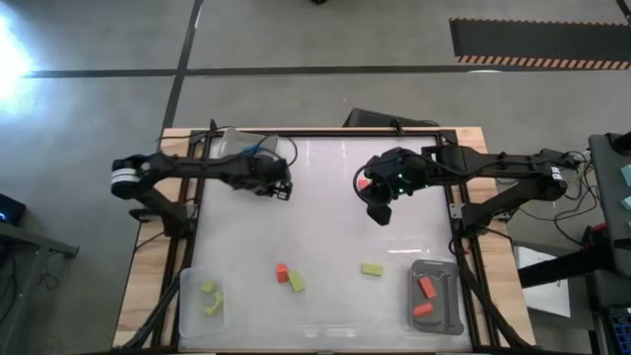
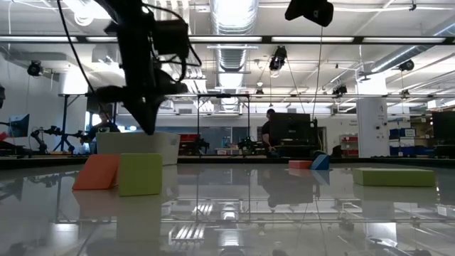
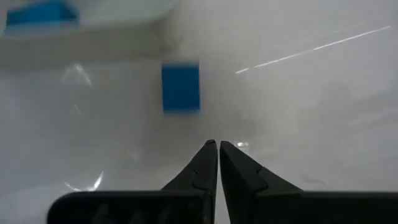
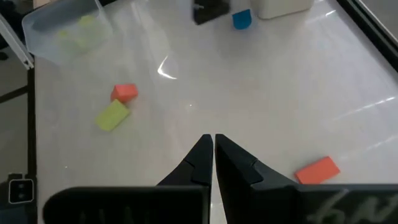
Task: Sort & place blocks by color
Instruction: Put the blue block into the white bin
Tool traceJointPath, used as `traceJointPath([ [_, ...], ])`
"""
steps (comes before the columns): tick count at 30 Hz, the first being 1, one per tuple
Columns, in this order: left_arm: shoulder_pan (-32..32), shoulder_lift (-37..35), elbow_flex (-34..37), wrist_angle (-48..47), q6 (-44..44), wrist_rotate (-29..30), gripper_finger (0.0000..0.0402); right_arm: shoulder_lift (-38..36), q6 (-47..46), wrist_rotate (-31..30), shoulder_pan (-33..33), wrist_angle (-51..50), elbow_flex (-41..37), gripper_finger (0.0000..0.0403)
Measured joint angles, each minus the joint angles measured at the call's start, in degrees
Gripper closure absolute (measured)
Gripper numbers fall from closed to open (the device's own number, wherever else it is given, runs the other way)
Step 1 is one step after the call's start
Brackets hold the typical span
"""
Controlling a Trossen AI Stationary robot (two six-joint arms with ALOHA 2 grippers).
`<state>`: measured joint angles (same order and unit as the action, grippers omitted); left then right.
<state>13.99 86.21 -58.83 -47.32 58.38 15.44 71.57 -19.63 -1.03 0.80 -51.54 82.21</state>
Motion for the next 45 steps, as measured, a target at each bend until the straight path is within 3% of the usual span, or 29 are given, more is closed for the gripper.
traceJointPath([
  [6,5.3,4.2,0.0,9.3,-9.1,-1.0,0.0335,0.0,0.2,1.2,0.0,0.0,0.0,0.0394],
  [12,6.2,6.5,0.2,9.1,-9.2,-1.7,0.0235,0.0,-0.3,1.6,0.0,-0.1,0.0,0.0394],
  [17,6.2,6.5,1.1,7.7,-9.3,0.2,0.0180,0.0,-0.4,1.6,0.0,-0.1,0.0,0.0394],
  [26,6.7,6.5,2.4,7.6,-9.2,2.2,0.0169,0.0,-0.4,1.6,0.0,-0.1,0.0,0.0394],
  [45,6.7,6.4,9.9,19.2,-9.1,3.2,0.0169,0.1,-0.7,3.0,0.0,-0.2,0.0,0.0394],
])
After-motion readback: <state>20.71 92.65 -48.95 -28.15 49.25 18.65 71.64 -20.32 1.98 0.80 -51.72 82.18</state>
